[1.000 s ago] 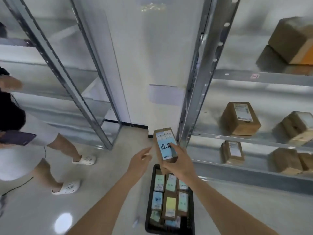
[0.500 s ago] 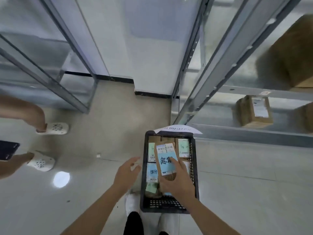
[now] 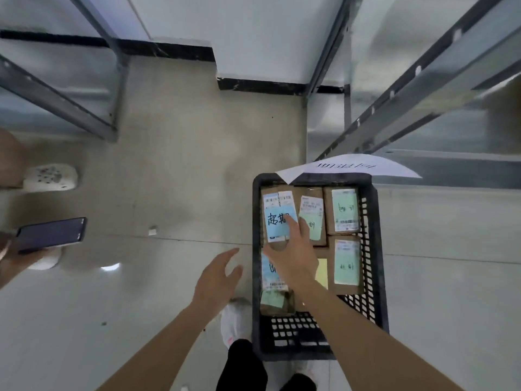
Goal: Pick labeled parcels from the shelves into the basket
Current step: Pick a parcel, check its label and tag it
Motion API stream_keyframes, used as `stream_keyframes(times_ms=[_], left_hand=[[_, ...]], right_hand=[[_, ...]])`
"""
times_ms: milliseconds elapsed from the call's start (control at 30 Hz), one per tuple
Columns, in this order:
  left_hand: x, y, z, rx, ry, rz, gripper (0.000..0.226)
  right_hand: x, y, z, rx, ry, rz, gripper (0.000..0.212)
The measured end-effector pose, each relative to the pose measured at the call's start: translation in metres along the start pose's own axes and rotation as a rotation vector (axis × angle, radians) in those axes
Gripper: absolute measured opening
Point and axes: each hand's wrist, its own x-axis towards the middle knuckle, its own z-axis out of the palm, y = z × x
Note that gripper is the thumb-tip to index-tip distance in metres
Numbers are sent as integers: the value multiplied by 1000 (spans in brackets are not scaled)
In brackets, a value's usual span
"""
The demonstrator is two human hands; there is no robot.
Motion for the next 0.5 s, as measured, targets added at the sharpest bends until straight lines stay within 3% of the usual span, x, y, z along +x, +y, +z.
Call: stream_keyframes(times_ms=[133,300,500], left_hand=[[21,-26,7,14,0,-39,42],[25,-46,7,63,-16,-48,42],[18,-28,6,105,3,-57,43]], right_hand=[[27,4,25,44,36,-28,85],[44,9,43,74,-13,-39,105],[48,9,12,-61,-124,-94,105]])
